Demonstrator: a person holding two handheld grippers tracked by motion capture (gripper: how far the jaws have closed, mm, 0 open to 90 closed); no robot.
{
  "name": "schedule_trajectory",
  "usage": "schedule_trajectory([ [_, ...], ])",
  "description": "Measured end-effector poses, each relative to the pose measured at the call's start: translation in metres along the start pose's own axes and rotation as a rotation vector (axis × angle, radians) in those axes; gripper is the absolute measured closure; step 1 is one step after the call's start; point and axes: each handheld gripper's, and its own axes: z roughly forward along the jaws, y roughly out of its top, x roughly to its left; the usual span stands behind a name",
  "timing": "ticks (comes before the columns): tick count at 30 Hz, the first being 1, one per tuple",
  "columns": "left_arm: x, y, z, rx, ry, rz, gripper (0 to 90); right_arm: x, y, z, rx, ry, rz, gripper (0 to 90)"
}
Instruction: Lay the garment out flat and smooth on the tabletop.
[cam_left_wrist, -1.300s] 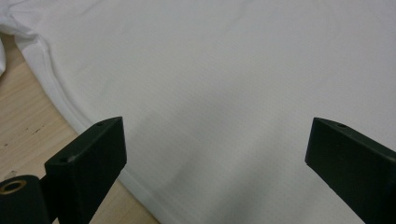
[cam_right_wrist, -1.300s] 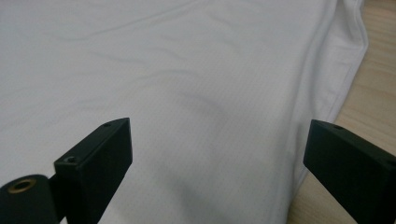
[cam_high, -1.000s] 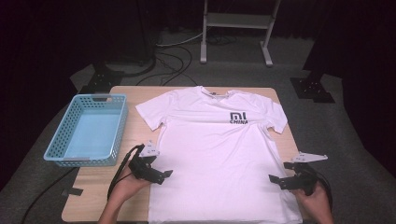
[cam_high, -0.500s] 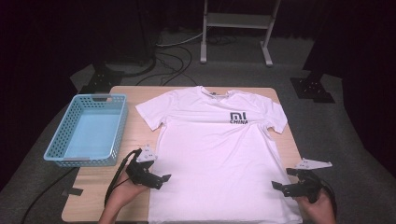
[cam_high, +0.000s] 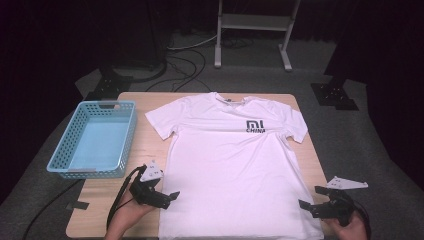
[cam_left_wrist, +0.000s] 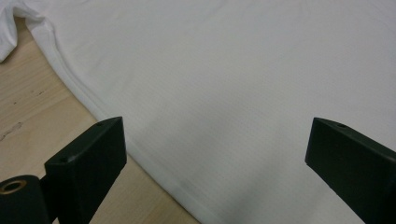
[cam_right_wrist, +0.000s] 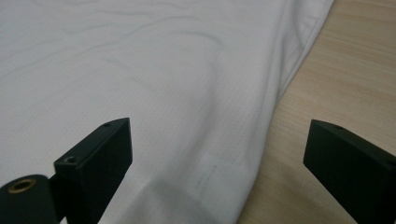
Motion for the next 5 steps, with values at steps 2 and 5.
schedule_trajectory([
  [2, -0.0019, -0.0020, -0.0026, -0.009, -0.004, -0.005, 4.1, 0.0013, -0.0031, -0.0027, -0.005, -0.002, 0.000, 7.9],
  [5, -0.0029, -0.0047, -0.0048, -0.019, -0.006, -0.013, 4.1, 0.0039, -0.0071, -0.0056, -0.013, -0.006, 0.001, 7.8],
])
